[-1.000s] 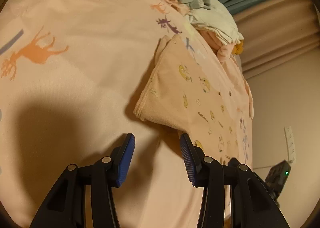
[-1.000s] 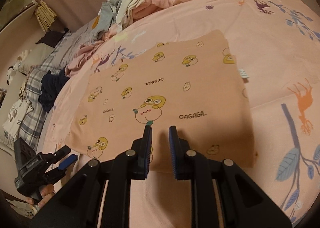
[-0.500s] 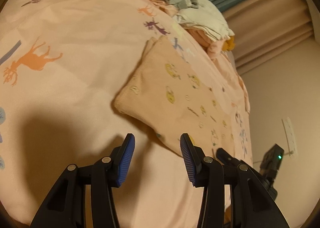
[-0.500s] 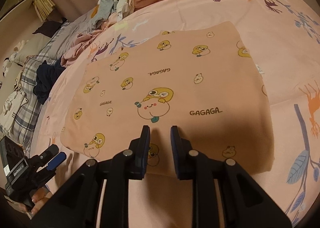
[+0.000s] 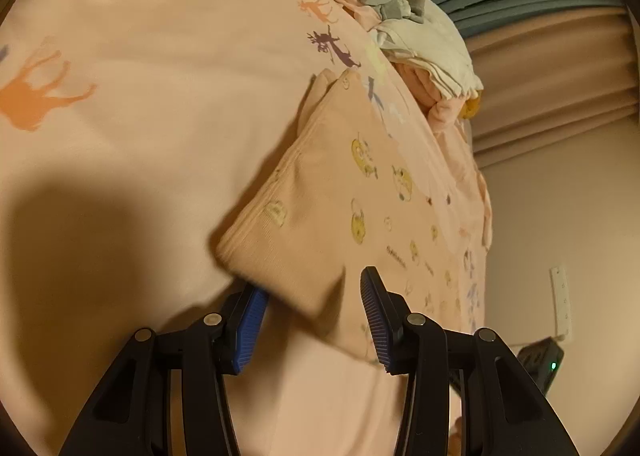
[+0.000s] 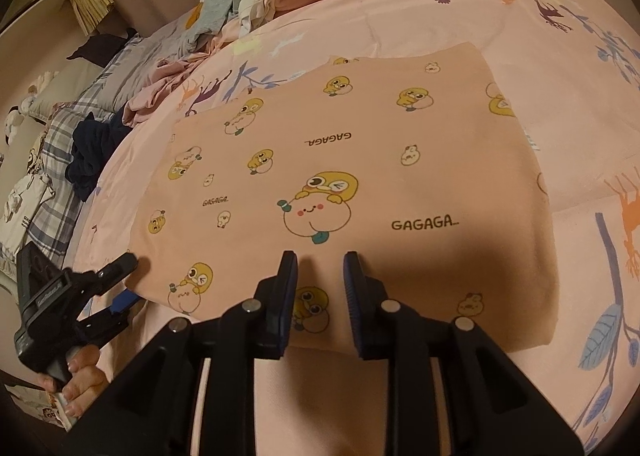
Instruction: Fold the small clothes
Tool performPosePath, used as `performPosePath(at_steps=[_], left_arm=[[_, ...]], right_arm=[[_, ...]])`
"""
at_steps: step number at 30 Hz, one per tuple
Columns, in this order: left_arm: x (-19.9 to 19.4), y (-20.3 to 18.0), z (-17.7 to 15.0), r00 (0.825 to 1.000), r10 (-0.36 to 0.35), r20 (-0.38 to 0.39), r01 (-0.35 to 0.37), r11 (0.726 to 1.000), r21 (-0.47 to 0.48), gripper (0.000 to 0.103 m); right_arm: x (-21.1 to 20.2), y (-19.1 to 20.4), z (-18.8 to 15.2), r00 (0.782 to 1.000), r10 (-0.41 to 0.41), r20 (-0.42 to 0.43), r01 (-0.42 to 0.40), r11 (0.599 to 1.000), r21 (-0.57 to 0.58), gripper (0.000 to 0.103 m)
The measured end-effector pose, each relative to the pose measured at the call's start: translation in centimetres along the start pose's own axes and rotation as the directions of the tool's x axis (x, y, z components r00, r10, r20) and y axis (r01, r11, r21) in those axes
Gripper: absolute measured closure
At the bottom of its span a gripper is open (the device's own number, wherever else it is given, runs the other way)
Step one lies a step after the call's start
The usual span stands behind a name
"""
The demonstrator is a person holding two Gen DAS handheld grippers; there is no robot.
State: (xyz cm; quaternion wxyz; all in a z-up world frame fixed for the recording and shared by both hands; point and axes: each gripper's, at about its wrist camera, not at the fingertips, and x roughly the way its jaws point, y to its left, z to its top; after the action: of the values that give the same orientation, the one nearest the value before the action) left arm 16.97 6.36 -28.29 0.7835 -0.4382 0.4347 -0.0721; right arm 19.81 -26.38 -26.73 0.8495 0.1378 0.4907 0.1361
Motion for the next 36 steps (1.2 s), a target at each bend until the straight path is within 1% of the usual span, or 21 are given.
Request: performPosePath(at_steps=[3,4,5,7,9,10,12,14,16,18,20,22,25,27,28,29,31,32,33,34,36], left_arm=[[0.8,-0.4,0.7,1.0,0.006,0.005,-0.006,1.0,-0.006,0.058],[1.0,-0.5,0.9,1.0,0.024,0.012,-0.024,1.0,0.004,0.058],[1.3,-0.9,1.0,0.998,0.057,0.025,-0.057,0.998,0.022,0.067],[1.8,-1.7,0.8,0.987,0.152,0.057,-0.156,0.984,0.081,0.08],[2.1,-2.8,0.1,0.968,0.229,0.1,-0.243,0.956,0.166,0.084],[2.3,-3.6,-0.3,0.955,0.269,0.129,-0.291,0.935,0.205,0.086],[2.6,-4.3,-0.9,0.932,0.324,0.163,-0.357,0.9,0.251,0.089],[2.9,-5.0,-1.4,0.914,0.357,0.191,-0.4,0.871,0.286,0.092],[3.2,-5.1,-1.4,0.902,0.379,0.206,-0.428,0.853,0.3,0.092],[3.2,-5.2,-1.6,0.891,0.397,0.218,-0.449,0.837,0.311,0.092],[3.3,-5.2,-1.6,0.887,0.406,0.221,-0.459,0.833,0.309,0.092],[3.4,-5.5,-1.6,0.884,0.411,0.224,-0.465,0.827,0.317,0.093],[3.9,-6.2,-1.6,0.872,0.428,0.237,-0.487,0.81,0.327,0.095],[4.2,-6.8,-1.7,0.865,0.429,0.262,-0.498,0.801,0.331,0.096],[4.3,-7.2,-1.8,0.862,0.428,0.272,-0.503,0.795,0.34,0.096],[4.6,-7.7,-2.0,0.856,0.431,0.286,-0.512,0.782,0.354,0.096],[5.1,-9.1,-2.4,0.838,0.437,0.326,-0.541,0.747,0.387,0.096],[5.3,-9.6,-2.5,0.832,0.438,0.34,-0.549,0.737,0.395,0.1],[5.6,-10.5,-2.8,0.826,0.435,0.358,-0.557,0.726,0.403,0.1],[5.8,-11.2,-2.9,0.825,0.429,0.368,-0.557,0.724,0.406,0.1],[6.4,-12.8,-3.5,0.833,0.399,0.383,-0.542,0.728,0.42,0.1]], right_arm=[[0.2,0.4,-0.1,1.0,0.0,0.003,0.0,1.0,-0.013,0.078],[0.3,0.7,-0.1,1.0,-0.004,0.006,0.004,1.0,-0.024,0.078],[0.4,0.9,-0.1,1.0,-0.007,0.003,0.007,0.999,-0.032,0.078],[0.8,1.4,-0.2,1.0,-0.001,-0.016,0.0,0.999,-0.055,0.08],[1.1,1.9,-0.3,1.0,0.013,-0.022,-0.015,0.997,-0.074,0.081],[1.2,2.2,-0.3,1.0,0.01,-0.021,-0.012,0.997,-0.083,0.081],[1.6,2.7,-0.3,1.0,0.0,-0.023,-0.002,0.995,-0.098,0.081],[2.0,2.7,-0.4,0.999,-0.003,-0.037,0.0,0.996,-0.093,0.081],[2.2,2.6,-0.5,0.999,-0.006,-0.043,0.002,0.996,-0.085,0.081],[2.5,2.6,-0.7,0.998,-0.024,-0.052,0.02,0.996,-0.084,0.083],[2.8,3.1,-0.9,0.997,-0.055,-0.05,0.048,0.991,-0.125,0.084],[2.9,3.8,-1.4,0.995,-0.095,-0.031,0.088,0.981,-0.173,0.084],[3.0,4.5,-1.8,0.989,-0.144,0.013,0.144,0.966,-0.213,0.082],[2.8,4.2,-1.6,0.992,-0.127,0.007,0.125,0.969,-0.212,0.082],[2.5,3.5,-1.2,0.996,-0.089,-0.01,0.086,0.979,-0.184,0.082],[2.0,2.5,-0.9,0.999,-0.042,-0.031,0.037,0.99,-0.136,0.082],[0.5,-0.5,-0.3,0.998,0.05,-0.044,-0.05,0.999,0.002,0.083],[-0.4,-1.7,-0.3,0.998,0.063,-0.024,-0.062,0.997,0.046,0.082],[-1.8,-3.5,-0.3,0.998,0.064,0.021,-0.066,0.993,0.099,0.079],[-3.2,-5.4,-0.1,0.997,0.039,0.066,-0.049,0.988,0.146,0.079],[-5.5,-8.8,-0.2,0.991,0.008,0.133,-0.039,0.971,0.235,0.079]])
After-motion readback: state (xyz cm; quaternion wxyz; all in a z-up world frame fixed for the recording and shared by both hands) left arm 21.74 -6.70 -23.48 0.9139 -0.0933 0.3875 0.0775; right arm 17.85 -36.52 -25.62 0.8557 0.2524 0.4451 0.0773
